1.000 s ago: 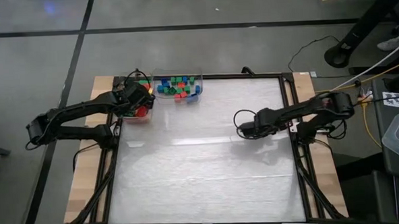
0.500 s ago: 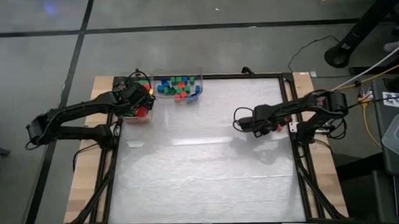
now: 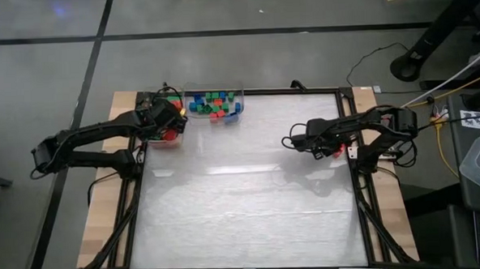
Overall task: Sort blocks by size
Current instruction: Put the large orange game piece into the left transparent bin
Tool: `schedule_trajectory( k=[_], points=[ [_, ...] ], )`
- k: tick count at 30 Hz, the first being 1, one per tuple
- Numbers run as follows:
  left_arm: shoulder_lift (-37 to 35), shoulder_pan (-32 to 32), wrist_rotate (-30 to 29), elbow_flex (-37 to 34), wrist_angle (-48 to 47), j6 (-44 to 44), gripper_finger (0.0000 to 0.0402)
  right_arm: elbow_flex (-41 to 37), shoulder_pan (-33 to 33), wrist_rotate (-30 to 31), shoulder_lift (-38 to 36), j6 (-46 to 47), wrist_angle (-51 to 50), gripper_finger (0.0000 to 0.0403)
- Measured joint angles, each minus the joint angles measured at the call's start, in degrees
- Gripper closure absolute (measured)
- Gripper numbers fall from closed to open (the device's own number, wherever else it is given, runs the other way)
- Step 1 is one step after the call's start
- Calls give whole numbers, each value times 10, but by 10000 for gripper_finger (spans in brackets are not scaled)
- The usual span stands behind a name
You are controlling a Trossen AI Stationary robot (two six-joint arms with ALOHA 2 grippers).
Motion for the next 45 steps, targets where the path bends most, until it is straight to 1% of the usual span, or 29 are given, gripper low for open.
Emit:
schedule_trajectory(
  k=[4,8,12,18,22,26,29,37,45],
  points=[
    [0,-7,0,0,0,0,197,0,0,9,1,5,1,214],
    [0,-14,0,0,0,0,197,0,0,3,12,5,19,242],
    [0,-23,0,0,0,0,197,0,0,5,41,4,29,260],
    [0,-37,0,0,0,0,197,0,0,4,98,2,4,279],
    [0,-43,0,0,0,0,197,0,0,-7,122,-1,25,284],
    [0,-43,0,0,0,0,197,0,0,-26,127,-36,56,285],
    [0,-43,0,0,0,0,197,8,1,-40,127,-42,59,285],
    [0,-43,0,0,0,0,197,65,6,-71,127,-57,56,286],
    [0,-43,0,0,0,0,197,156,61,-84,127,-71,109,286]
  ],
)
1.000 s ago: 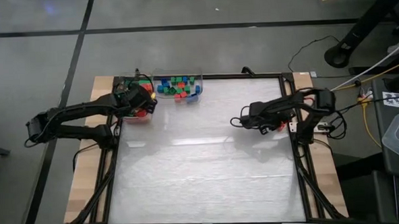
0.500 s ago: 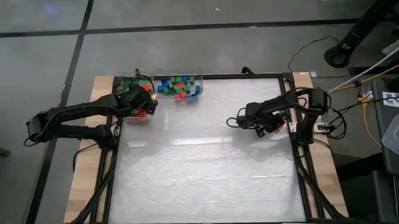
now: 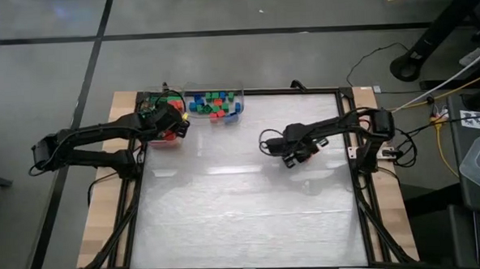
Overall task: Sort blocks by size
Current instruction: Put the large orange game piece into the left transparent bin
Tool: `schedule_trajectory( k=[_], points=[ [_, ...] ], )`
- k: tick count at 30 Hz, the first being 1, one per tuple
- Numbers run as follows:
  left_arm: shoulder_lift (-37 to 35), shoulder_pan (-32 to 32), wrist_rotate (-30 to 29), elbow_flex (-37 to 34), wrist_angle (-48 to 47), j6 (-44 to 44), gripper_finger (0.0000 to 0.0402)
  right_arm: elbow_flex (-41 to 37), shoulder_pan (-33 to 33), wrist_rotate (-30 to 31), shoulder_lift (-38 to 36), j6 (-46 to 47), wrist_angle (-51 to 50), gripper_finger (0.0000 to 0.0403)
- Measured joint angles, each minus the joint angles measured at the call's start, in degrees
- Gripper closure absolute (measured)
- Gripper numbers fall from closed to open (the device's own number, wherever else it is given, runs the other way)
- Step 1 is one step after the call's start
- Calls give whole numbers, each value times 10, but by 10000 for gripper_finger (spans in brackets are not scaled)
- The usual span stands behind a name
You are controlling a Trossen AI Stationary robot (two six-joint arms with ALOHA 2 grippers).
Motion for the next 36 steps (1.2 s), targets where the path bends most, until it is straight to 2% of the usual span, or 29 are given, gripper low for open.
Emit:
schedule_trajectory(
  k=[11,15,18,25,36],
  points=[
    [0,0,0,0,0,0,197,114,57,23,1,-3,0,286],
    [0,0,0,0,0,0,197,140,68,24,1,-86,0,286],
    [0,0,0,0,0,0,197,144,68,28,1,-147,1,286],
    [0,0,0,0,0,0,197,144,66,28,1,-223,1,286],
    [0,0,0,0,0,0,197,143,55,33,1,-258,-18,285]
  ],
)
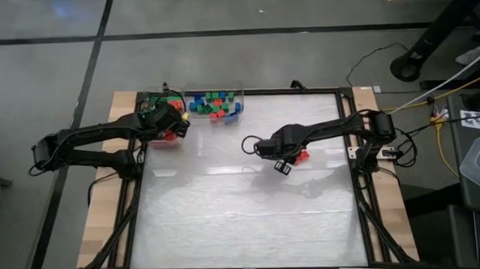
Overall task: Sort blocks by size
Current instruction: Put the large orange game piece into the left transparent bin
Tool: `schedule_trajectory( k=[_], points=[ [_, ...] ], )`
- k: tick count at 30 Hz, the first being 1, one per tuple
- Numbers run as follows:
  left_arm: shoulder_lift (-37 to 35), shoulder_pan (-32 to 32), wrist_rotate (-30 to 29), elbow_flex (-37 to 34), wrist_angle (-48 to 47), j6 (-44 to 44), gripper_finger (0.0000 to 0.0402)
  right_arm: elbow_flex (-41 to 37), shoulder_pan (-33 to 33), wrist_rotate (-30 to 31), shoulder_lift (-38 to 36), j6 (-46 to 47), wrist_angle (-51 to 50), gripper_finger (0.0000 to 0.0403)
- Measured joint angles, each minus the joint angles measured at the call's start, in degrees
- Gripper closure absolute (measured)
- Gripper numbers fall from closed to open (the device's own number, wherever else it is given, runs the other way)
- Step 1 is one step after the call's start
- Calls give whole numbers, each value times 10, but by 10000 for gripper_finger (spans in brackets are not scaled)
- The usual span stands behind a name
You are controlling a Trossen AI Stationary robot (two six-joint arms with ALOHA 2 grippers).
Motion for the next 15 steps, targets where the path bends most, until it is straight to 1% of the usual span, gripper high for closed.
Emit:
schedule_trajectory(
  k=[2,5,12,15],
  points=[
    [0,0,0,0,0,0,197,0,0,10,0,-24,-4,285],
    [0,0,0,0,0,0,197,0,-1,46,0,-59,-1,285],
    [0,0,0,0,0,0,197,0,0,90,0,-58,9,285],
    [0,0,0,0,0,0,197,0,0,93,0,-59,11,277]
  ],
)
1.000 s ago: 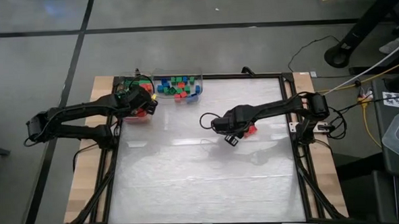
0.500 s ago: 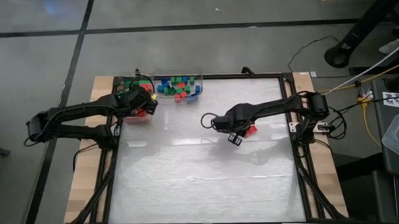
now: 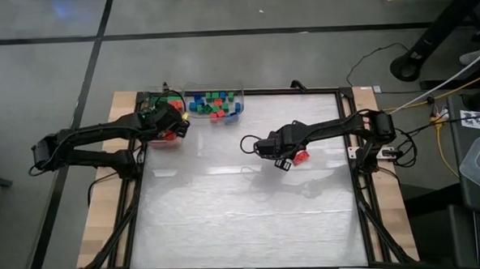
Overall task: Sort blocks by size
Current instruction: Put the large orange game piece into the left transparent bin
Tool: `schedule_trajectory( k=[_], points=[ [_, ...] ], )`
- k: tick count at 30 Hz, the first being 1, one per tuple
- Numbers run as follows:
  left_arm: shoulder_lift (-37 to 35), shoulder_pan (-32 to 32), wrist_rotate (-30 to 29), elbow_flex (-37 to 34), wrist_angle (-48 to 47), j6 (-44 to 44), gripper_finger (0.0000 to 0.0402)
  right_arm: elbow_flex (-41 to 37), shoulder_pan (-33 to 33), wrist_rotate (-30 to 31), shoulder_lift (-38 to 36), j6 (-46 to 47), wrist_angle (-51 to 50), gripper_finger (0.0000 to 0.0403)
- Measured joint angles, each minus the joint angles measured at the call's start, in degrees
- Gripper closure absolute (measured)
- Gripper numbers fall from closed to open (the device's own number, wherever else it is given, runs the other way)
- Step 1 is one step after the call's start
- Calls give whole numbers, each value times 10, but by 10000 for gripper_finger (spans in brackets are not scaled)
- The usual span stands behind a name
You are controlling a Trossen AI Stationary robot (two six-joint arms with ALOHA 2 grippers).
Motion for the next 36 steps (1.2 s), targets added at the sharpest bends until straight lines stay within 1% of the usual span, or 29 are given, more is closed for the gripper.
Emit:
schedule_trajectory(
  k=[3,6,8,10,12,15,18,22,27,30,33,36],
  points=[
    [0,0,0,0,0,0,197,0,0,0,0,0,0,248],
    [0,0,0,0,0,0,197,0,0,7,0,0,-1,203],
    [0,0,0,0,0,0,197,0,0,-1,0,-3,-12,176],
    [0,0,0,0,0,0,197,0,0,-28,0,-46,-38,155],
    [0,0,0,0,0,0,197,-6,0,-63,-1,-127,-56,143],
    [0,0,0,0,0,0,197,-26,1,-101,-1,-232,-55,139],
    [0,0,0,0,0,0,197,-54,0,-107,-1,-279,-30,142],
    [0,0,0,0,0,0,197,-91,-5,-107,-1,-299,4,147],
    [0,0,0,0,0,0,197,-128,-8,-83,-1,-321,41,150],
    [0,0,0,0,0,0,197,-147,-16,-85,-1,-330,69,150],
    [0,0,0,0,0,0,197,-159,-28,-115,-1,-330,87,154],
    [0,0,0,0,0,0,197,-162,-39,-158,-1,-330,101,180]
  ],
)
